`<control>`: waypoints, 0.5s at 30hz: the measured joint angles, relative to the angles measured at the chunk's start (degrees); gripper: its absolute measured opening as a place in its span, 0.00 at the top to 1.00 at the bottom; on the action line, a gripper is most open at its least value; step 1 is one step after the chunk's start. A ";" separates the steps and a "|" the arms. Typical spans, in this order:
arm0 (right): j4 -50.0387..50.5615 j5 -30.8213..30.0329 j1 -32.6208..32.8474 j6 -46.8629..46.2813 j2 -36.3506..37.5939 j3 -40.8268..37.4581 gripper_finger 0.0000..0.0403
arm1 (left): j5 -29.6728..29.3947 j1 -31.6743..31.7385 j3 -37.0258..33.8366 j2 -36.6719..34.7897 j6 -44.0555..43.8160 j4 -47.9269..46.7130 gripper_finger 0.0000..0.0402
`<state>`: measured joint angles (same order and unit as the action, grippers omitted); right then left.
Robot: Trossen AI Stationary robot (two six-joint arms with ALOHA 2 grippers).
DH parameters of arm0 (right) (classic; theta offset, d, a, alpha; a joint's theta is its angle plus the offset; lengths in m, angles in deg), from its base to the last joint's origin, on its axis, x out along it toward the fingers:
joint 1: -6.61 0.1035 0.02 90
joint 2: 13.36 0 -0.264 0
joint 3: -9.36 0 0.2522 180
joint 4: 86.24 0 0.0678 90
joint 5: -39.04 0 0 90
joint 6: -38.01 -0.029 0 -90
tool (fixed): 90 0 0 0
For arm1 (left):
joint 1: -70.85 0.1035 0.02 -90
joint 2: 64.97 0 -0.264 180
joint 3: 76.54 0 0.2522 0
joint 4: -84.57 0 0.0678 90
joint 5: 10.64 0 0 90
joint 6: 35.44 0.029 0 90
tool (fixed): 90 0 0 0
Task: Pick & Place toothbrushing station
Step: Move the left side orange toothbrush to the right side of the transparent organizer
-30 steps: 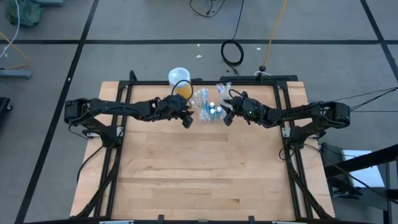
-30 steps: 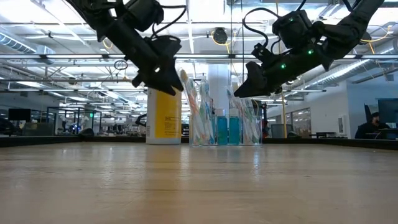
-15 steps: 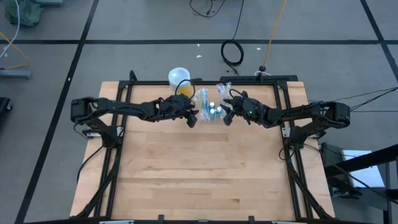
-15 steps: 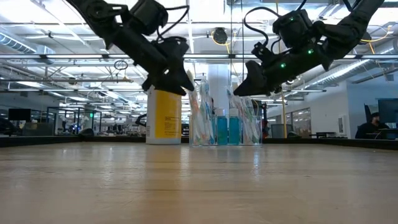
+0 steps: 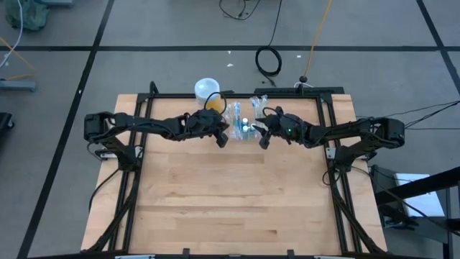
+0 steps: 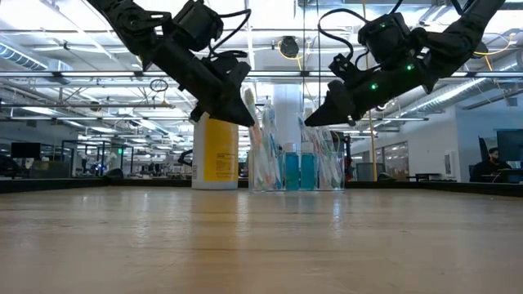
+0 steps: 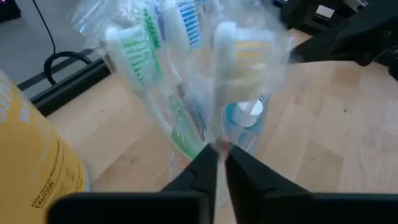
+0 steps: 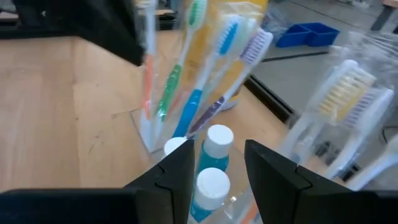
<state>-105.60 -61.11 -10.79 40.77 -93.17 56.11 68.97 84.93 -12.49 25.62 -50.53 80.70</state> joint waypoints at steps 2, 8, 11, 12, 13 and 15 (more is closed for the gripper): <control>0.07 0.27 0.26 1.15 0.24 0.00 0.67 | 0.00 0.00 0.00 0.02 0.26 0.31 0.97; -1.35 5.77 1.29 3.75 2.13 -0.07 0.67 | 0.04 -0.02 0.00 0.00 0.45 1.31 0.96; -5.19 13.26 1.41 4.08 2.20 -0.02 0.67 | 0.85 -0.28 0.00 0.00 3.61 4.55 0.98; -6.27 14.78 1.46 3.50 2.09 -0.02 0.67 | 1.53 -0.37 0.00 0.00 5.26 6.14 0.99; -7.70 15.04 1.59 2.82 1.79 -0.02 0.67 | 2.15 -0.58 0.00 0.00 6.53 7.84 0.99; -9.74 14.55 1.80 2.37 0.89 0.02 0.66 | 3.45 -1.04 0.00 0.00 9.03 11.58 0.98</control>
<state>-115.35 -46.56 -8.99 43.14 -92.27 56.13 72.41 83.89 -12.49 25.62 -41.50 92.28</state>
